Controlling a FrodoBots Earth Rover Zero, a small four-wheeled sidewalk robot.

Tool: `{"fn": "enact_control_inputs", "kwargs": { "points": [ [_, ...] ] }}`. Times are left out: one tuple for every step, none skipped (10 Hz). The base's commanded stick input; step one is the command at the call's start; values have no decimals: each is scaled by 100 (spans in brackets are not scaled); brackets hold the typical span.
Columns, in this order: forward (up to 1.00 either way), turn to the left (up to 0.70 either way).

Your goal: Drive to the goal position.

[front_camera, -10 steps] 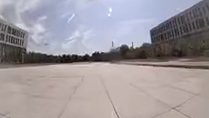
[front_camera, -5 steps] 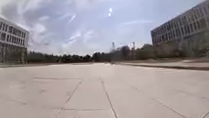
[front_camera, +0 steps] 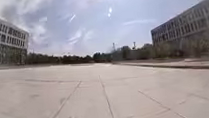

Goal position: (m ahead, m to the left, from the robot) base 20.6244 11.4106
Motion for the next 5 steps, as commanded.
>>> {"fn": "enact_control_inputs", "kwargs": {
  "points": [
    [70,0],
    [70,0],
    [70,0],
    [70,0],
    [70,0]
  ]
}}
